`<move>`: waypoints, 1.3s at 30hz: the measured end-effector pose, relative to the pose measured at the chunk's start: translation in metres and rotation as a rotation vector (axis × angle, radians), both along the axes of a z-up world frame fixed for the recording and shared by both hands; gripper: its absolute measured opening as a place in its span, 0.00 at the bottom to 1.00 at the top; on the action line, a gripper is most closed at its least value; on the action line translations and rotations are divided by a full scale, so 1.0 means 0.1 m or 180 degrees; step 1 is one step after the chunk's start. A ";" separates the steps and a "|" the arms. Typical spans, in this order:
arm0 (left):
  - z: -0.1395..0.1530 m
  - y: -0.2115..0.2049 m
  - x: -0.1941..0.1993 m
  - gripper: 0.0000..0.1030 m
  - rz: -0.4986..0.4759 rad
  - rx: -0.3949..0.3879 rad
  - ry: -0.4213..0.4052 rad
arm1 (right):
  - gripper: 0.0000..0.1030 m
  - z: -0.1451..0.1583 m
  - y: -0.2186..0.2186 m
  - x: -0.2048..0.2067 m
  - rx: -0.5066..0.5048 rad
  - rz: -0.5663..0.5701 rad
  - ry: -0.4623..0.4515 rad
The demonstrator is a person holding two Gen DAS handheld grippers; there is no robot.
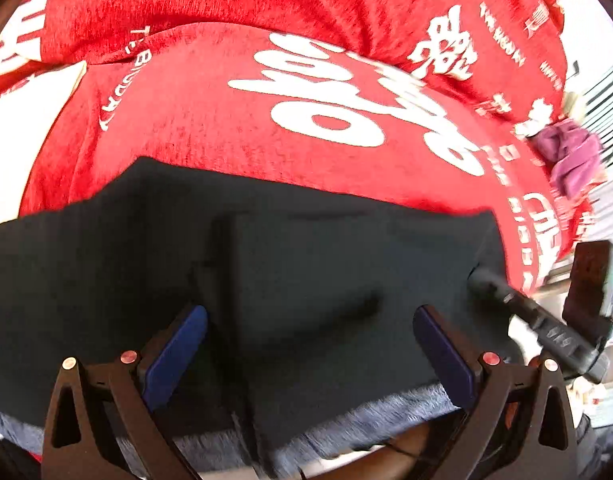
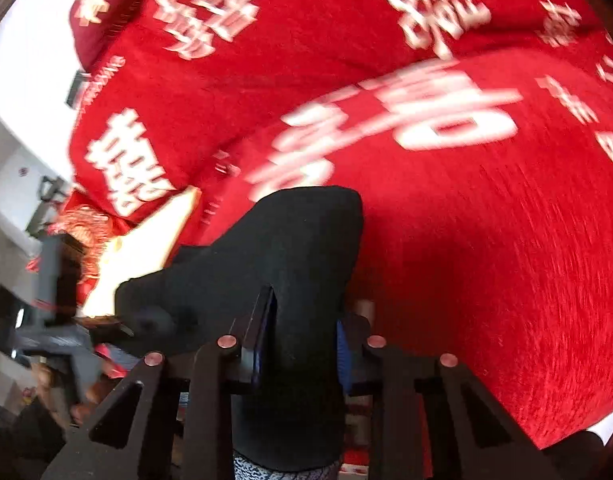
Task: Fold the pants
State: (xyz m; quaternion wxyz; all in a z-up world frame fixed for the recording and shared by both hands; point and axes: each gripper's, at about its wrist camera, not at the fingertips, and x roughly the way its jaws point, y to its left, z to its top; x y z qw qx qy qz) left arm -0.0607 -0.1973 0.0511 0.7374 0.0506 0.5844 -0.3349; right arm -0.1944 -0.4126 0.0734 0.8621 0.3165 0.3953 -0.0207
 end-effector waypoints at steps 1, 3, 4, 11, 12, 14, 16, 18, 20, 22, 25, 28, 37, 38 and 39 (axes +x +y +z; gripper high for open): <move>-0.08 -0.02 0.04 1.00 0.0021 0.0137 0.0025 | 0.37 -0.15 -0.03 0.05 -0.0027 -0.0041 0.0177; -0.12 0.02 0.04 1.00 0.0057 0.0229 0.0005 | 0.47 -0.17 -0.08 0.03 0.0125 -0.0136 0.0155; -0.08 0.08 0.02 1.00 0.0074 0.0194 -0.0016 | 0.50 -0.13 -0.08 0.02 0.0097 -0.0152 0.0184; 0.20 0.35 -0.05 1.00 0.0171 -0.0181 -0.0050 | 0.52 0.66 0.21 -0.04 -0.0690 0.0145 -0.0482; 0.22 0.33 -0.06 1.00 0.0146 -0.0210 -0.0044 | 0.52 0.65 0.28 0.08 -0.0658 0.0301 -0.0457; 0.22 0.24 -0.11 1.00 0.0055 -0.0229 -0.0073 | 0.52 0.51 0.32 0.31 -0.0683 0.0424 -0.0278; 0.16 0.15 -0.18 1.00 -0.0047 -0.0154 -0.0071 | 0.51 0.28 0.27 0.50 -0.0754 0.0388 0.0058; 0.02 0.06 -0.26 1.00 -0.0148 -0.0001 -0.0024 | 0.51 0.11 0.15 0.58 -0.0616 0.0296 0.0111; -0.11 0.04 -0.29 1.00 -0.0166 0.0154 0.0008 | 0.51 0.15 0.09 0.56 -0.0503 0.0289 0.0109; -0.10 0.08 -0.29 1.00 -0.0125 0.0170 -0.0005 | 0.52 0.28 0.11 0.48 -0.0550 0.0316 0.0106; 0.08 0.17 -0.25 1.00 -0.0050 0.0039 -0.0112 | 0.52 0.52 0.34 0.18 -0.0941 0.0533 0.0087; 0.29 0.11 -0.22 1.00 -0.0084 -0.0161 -0.0183 | 0.54 0.60 0.63 -0.24 -0.1172 0.0850 0.0113; 0.00 -0.41 -0.53 1.00 -0.0581 0.0403 -0.0733 | 0.55 0.04 0.65 -0.31 -0.0730 0.0979 0.0531; 0.01 -0.42 -0.55 1.00 -0.0607 0.0456 -0.0768 | 0.55 0.07 0.67 -0.31 -0.0772 0.1006 0.0571; 0.06 -0.40 -0.56 1.00 -0.0589 0.0428 -0.0751 | 0.55 0.10 0.69 -0.31 -0.0819 0.1028 0.0585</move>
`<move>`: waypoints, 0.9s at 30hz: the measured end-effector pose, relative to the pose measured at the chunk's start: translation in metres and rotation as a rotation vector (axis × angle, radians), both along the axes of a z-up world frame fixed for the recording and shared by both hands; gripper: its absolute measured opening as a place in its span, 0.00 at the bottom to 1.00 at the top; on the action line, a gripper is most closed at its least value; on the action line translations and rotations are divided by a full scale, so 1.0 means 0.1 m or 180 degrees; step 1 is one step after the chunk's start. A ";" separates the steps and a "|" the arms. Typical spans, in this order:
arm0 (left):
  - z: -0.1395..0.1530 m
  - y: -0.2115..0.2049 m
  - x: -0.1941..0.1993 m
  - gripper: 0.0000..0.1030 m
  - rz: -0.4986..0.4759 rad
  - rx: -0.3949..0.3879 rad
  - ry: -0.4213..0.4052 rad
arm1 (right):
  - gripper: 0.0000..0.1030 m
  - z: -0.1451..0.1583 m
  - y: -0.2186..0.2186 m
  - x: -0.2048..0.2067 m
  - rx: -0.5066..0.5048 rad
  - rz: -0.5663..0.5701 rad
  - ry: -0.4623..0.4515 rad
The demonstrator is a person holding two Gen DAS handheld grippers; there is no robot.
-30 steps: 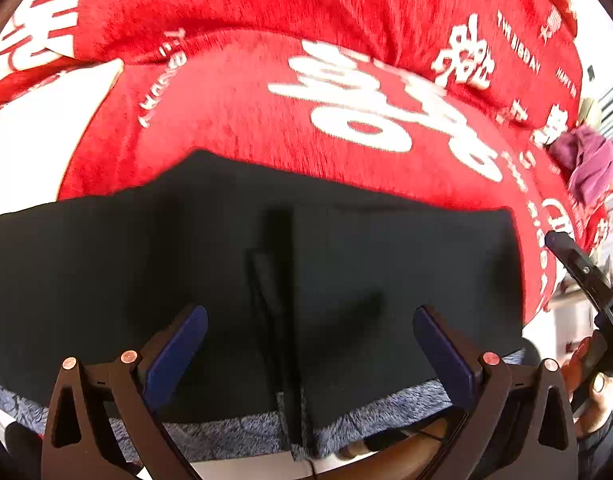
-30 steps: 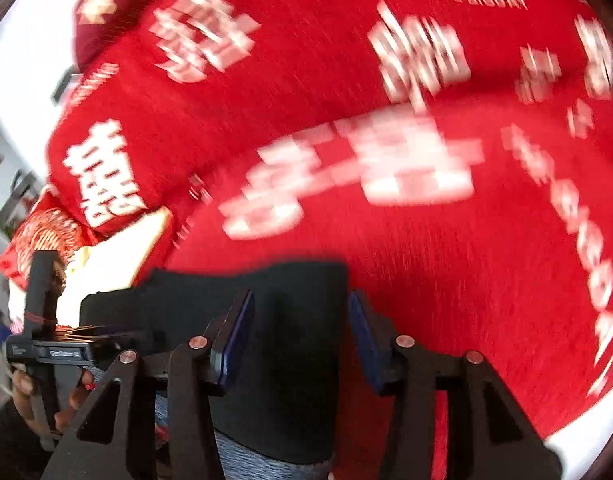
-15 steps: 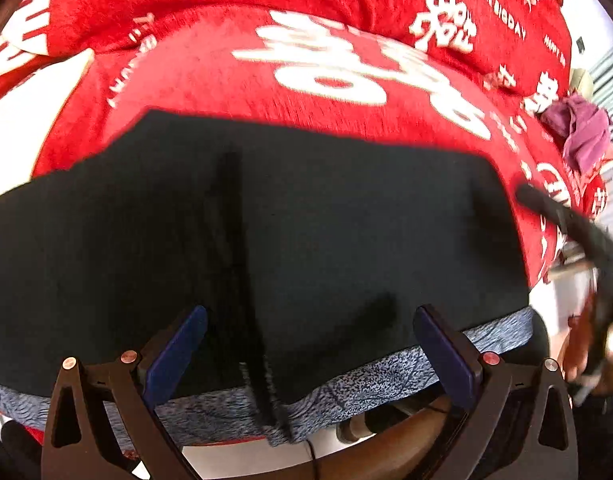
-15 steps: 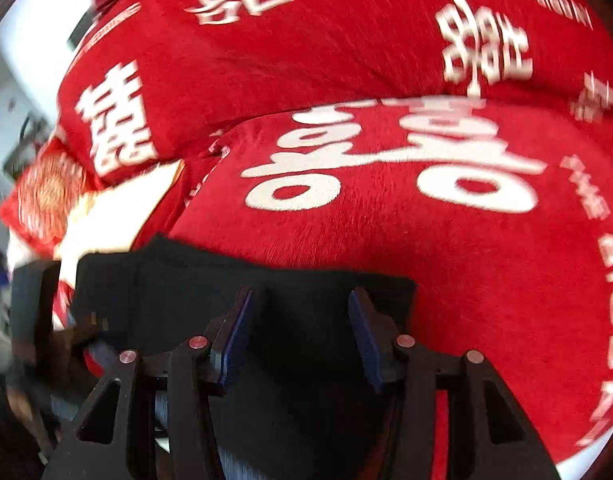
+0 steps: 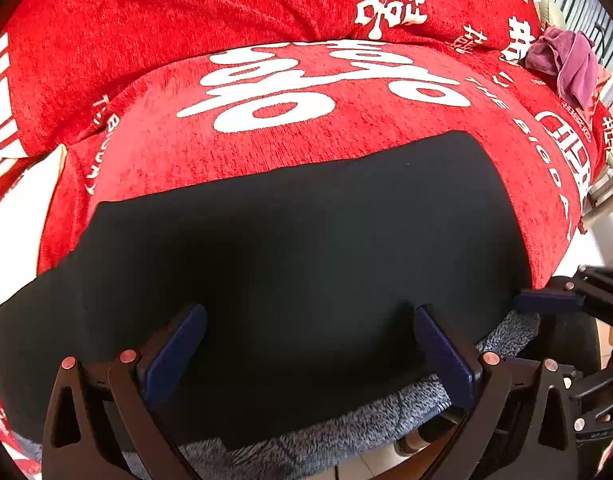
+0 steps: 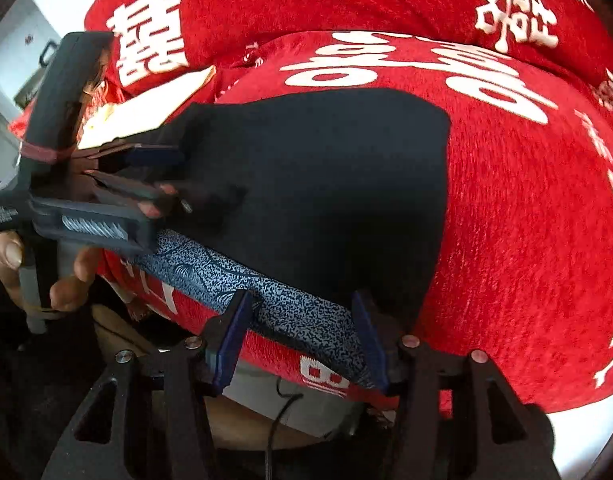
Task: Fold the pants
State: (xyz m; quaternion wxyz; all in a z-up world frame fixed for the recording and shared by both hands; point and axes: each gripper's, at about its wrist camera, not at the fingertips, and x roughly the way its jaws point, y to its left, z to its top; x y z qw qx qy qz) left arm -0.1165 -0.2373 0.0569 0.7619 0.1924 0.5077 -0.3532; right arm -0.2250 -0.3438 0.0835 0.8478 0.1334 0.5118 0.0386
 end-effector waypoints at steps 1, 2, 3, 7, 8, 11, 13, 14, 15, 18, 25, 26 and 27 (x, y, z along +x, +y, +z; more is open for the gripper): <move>0.06 0.04 0.00 1.00 0.0023 -0.0093 0.0062 | 0.55 0.07 0.04 -0.01 -0.0087 0.0044 0.0005; 0.14 0.12 0.00 1.00 0.0049 -0.0258 0.0150 | 0.56 0.13 0.06 -0.03 -0.0154 0.0074 -0.0019; 0.18 0.19 -0.01 1.00 0.0085 -0.0365 0.0190 | 0.62 0.18 0.08 -0.05 -0.0203 0.0085 -0.0058; -0.06 0.25 -0.02 1.00 0.0104 -0.0288 0.0325 | 0.75 0.16 0.06 -0.05 -0.0269 0.0017 -0.0072; -0.07 0.23 -0.08 1.00 0.0016 -0.0229 0.0161 | 0.75 0.09 0.05 -0.02 -0.0271 0.0023 0.0013; 0.05 0.21 -0.23 1.00 -0.0038 -0.0120 -0.0054 | 0.75 0.21 0.08 0.04 -0.0333 0.0024 0.0013; 0.16 0.32 -0.29 1.00 -0.0100 -0.0302 -0.0081 | 0.75 0.38 0.09 0.04 -0.0343 0.0004 -0.0143; 0.19 0.38 -0.32 1.00 -0.0067 -0.0309 -0.0159 | 0.76 0.51 0.08 0.06 -0.0403 -0.0023 -0.0266; 0.19 0.42 -0.32 1.00 -0.0033 -0.0299 -0.0177 | 0.77 0.57 0.09 0.08 -0.0451 -0.0049 -0.0330; 0.13 0.52 -0.26 1.00 -0.0001 -0.0363 0.0013 | 0.77 0.66 0.07 0.27 -0.0558 -0.0160 -0.0470; -0.27 0.73 0.03 1.00 0.0346 -0.0275 0.0498 | 0.77 0.17 0.28 1.16 -0.0778 -0.0036 0.0031; -0.23 0.78 0.01 1.00 0.0382 -0.0239 0.0429 | 0.85 0.06 0.36 1.25 -0.0961 0.0006 0.0120; -0.17 0.82 0.01 1.00 0.0418 -0.0245 0.0352 | 0.94 0.07 0.41 1.26 -0.1017 0.0045 0.0020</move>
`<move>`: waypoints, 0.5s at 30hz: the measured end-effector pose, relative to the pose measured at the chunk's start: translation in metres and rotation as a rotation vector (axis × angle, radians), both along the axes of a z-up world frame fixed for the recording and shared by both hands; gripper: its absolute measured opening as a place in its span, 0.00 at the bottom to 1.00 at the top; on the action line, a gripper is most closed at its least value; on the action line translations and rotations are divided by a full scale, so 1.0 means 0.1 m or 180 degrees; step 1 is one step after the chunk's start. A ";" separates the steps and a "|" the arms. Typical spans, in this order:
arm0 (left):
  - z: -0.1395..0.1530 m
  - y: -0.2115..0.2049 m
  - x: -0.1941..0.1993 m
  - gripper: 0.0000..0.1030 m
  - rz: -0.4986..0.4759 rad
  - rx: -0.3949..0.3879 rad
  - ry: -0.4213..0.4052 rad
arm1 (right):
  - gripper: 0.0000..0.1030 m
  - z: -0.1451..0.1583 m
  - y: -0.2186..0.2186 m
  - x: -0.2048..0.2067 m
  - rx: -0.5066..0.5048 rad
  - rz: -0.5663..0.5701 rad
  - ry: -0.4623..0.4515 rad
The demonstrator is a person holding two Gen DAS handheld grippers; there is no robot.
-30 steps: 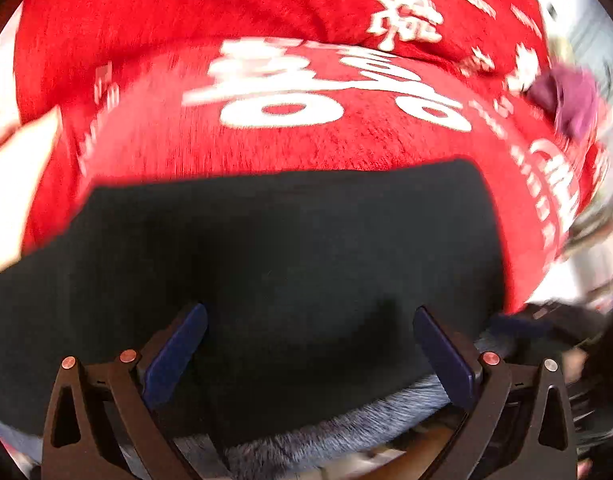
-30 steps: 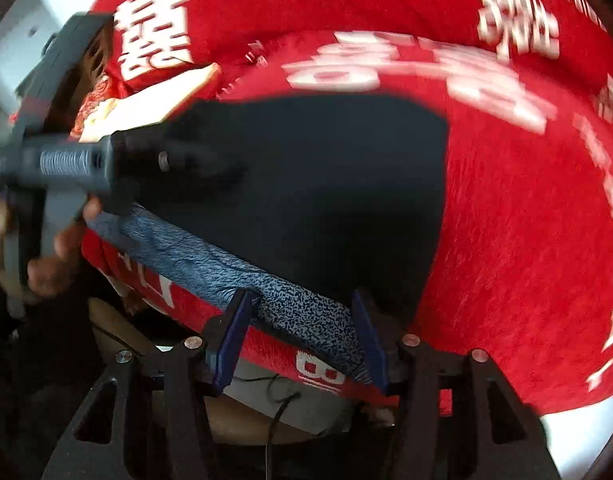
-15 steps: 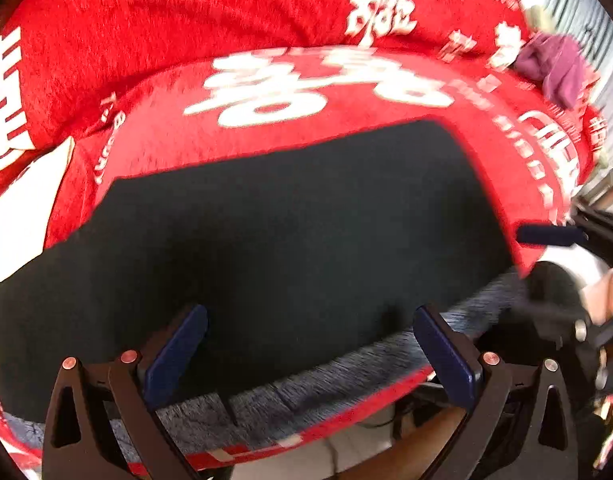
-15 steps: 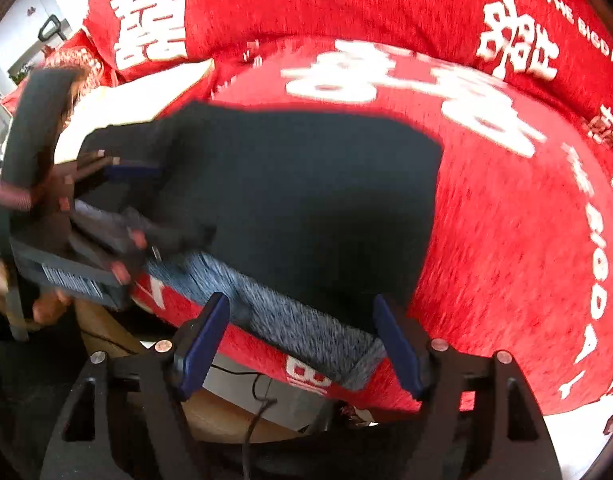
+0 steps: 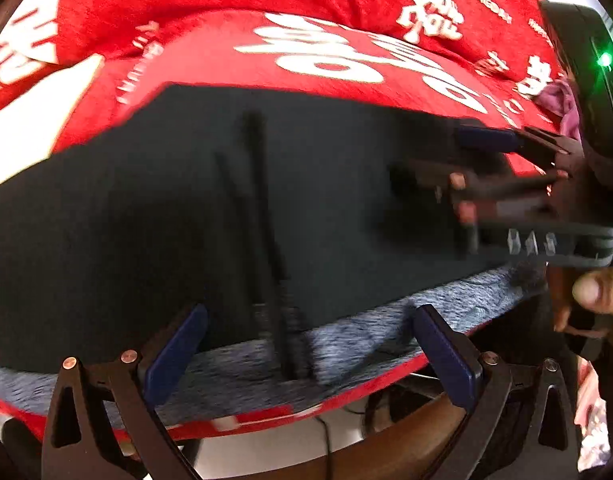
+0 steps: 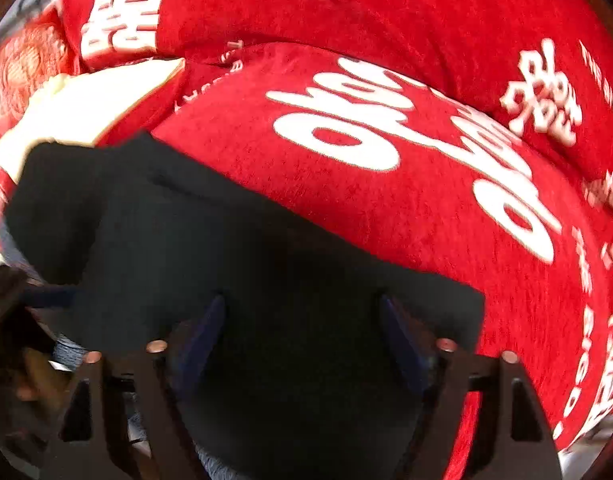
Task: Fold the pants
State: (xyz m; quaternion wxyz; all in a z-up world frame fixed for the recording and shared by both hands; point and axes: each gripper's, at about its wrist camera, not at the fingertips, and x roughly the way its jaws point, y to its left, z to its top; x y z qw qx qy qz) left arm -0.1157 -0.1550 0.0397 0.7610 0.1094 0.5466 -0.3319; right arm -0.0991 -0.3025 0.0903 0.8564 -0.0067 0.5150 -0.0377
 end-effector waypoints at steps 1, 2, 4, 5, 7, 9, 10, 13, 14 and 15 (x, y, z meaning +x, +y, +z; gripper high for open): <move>0.04 0.04 0.00 1.00 0.0022 -0.0043 -0.0046 | 0.96 -0.01 0.06 0.02 -0.0021 0.0043 0.0038; 0.10 0.12 0.02 1.00 0.0074 -0.0140 -0.0079 | 0.96 0.00 0.10 0.01 -0.0091 0.0042 0.0091; 0.08 0.21 0.09 1.00 0.0210 -0.0187 -0.0032 | 0.96 0.13 0.25 -0.07 -0.0143 0.0140 -0.0066; 0.00 0.27 0.15 1.00 0.0299 -0.0171 0.0057 | 0.96 0.19 0.33 -0.12 -0.0086 0.0249 -0.0173; -0.21 0.33 0.24 1.00 0.0352 -0.0134 0.0267 | 0.96 0.24 0.48 -0.15 -0.0186 0.0346 -0.0237; -0.16 0.32 0.18 1.00 0.0286 -0.0119 0.0139 | 0.96 0.18 0.57 -0.10 -0.0244 0.0402 -0.0176; -0.13 0.32 0.16 1.00 0.0266 -0.0057 0.0083 | 0.96 0.14 0.58 -0.07 -0.0214 0.0407 -0.0136; 0.02 0.45 0.14 1.00 0.0267 -0.0129 -0.0054 | 0.96 -0.06 0.53 0.03 -0.0205 0.0318 0.0114; 0.06 0.55 0.17 1.00 0.0321 -0.0116 -0.0092 | 0.96 -0.05 0.53 0.03 -0.0204 0.0318 0.0068; 0.09 0.69 0.24 1.00 0.0425 -0.0124 -0.0111 | 0.96 -0.02 0.54 0.03 -0.0216 0.0314 0.0036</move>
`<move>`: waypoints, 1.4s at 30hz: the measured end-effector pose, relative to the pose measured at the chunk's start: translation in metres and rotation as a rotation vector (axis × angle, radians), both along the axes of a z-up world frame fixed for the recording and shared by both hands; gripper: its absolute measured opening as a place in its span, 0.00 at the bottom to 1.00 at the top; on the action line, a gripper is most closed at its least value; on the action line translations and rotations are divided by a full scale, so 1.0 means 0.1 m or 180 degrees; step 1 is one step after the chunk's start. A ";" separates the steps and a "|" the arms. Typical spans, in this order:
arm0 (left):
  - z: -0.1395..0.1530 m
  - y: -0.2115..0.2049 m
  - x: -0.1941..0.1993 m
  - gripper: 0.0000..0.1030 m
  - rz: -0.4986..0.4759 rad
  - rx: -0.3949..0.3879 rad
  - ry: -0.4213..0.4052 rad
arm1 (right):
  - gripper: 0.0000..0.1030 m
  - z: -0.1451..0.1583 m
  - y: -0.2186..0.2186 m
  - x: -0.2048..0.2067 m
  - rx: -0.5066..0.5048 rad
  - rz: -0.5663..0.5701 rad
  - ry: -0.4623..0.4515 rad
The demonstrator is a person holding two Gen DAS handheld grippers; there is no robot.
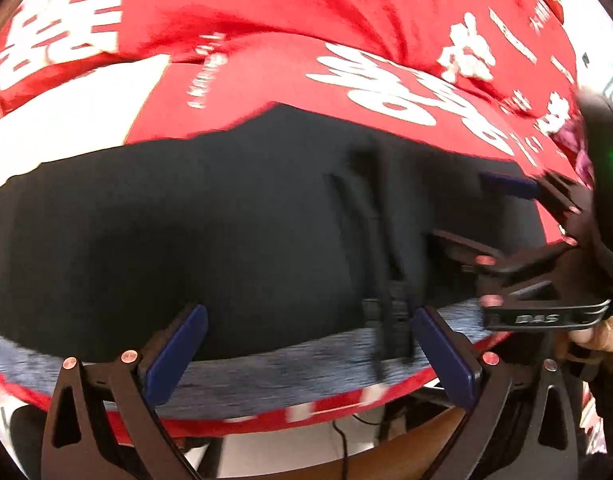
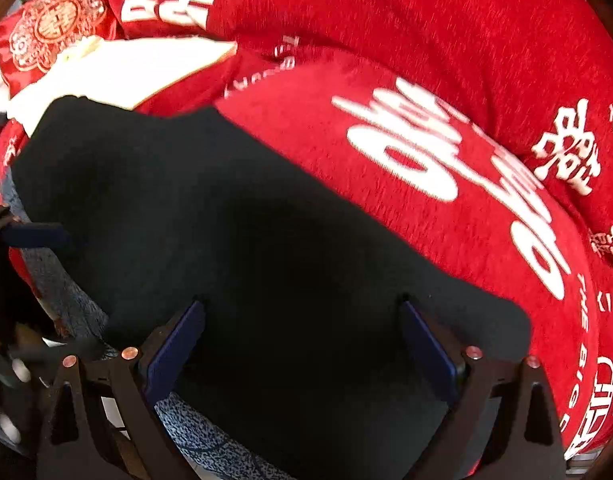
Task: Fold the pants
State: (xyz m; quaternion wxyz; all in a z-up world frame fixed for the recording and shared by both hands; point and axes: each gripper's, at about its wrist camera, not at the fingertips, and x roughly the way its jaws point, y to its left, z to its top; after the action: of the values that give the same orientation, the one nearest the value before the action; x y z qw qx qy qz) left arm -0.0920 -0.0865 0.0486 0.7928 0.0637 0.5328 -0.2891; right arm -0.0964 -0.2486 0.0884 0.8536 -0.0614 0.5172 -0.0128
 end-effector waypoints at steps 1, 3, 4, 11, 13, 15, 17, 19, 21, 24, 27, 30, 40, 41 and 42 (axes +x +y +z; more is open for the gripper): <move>0.02 0.13 0.09 1.00 0.0124 -0.0016 0.0013 | 0.96 0.04 0.02 -0.01 -0.0010 0.0011 -0.0033; 0.03 0.40 0.24 1.00 0.0372 -0.0035 0.0074 | 0.96 0.09 0.10 -0.01 -0.0015 0.0137 -0.0130; -0.01 0.53 0.35 1.00 0.0529 -0.0013 0.0115 | 0.96 0.06 0.16 0.01 -0.0056 0.0206 -0.0101; -0.02 1.12 0.56 1.00 0.1110 0.0112 0.0078 | 1.00 0.11 0.23 0.13 -0.0107 0.0180 -0.0110; 0.00 1.27 0.61 1.00 0.1225 0.0174 0.0013 | 1.00 0.29 0.41 0.11 -0.0059 0.0437 -0.0276; -0.07 1.44 0.70 1.00 0.1436 0.0249 0.0049 | 1.00 0.33 0.62 0.16 -0.0056 0.0726 -0.0276; -0.16 1.63 0.74 1.00 0.1596 0.0163 0.0136 | 1.00 0.31 0.84 0.25 0.0016 0.1023 -0.0238; -0.23 1.62 0.74 1.00 0.1563 0.0296 0.0047 | 1.00 0.27 1.01 0.36 0.0072 0.1239 -0.0194; -0.28 1.54 0.67 1.00 0.1436 0.0455 -0.0162 | 1.00 0.25 1.22 0.53 0.0133 0.1437 -0.0124; -0.26 1.56 0.61 1.00 0.1427 0.0435 -0.0179 | 1.00 0.27 1.52 0.82 0.0215 0.1654 -0.0042; -0.14 1.73 0.54 1.00 0.1533 0.0199 -0.0217 | 1.00 0.30 1.80 1.15 0.0277 0.1927 -0.0002; -0.19 1.90 0.49 1.00 0.1588 0.0078 -0.0173 | 1.00 0.27 2.08 1.46 0.0393 0.2160 0.0101; -0.11 2.63 0.31 1.00 0.1629 -0.0543 -0.0061 | 0.98 -0.31 2.77 2.25 0.0963 0.2597 0.0859; -0.11 2.73 0.31 1.00 0.1644 -0.0569 -0.0048 | 0.85 -0.32 2.80 2.25 0.1058 0.2653 0.0886; -0.11 2.82 0.31 1.00 0.1641 -0.0591 -0.0033 | 0.75 -0.29 2.82 2.24 0.1118 0.2702 0.0876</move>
State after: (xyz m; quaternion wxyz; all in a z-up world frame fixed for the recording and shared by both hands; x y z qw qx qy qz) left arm -0.0611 0.1958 0.0377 0.8454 -0.1455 0.4986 -0.1250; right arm 0.1280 0.0334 0.0597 0.7044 -0.1231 0.5490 0.4328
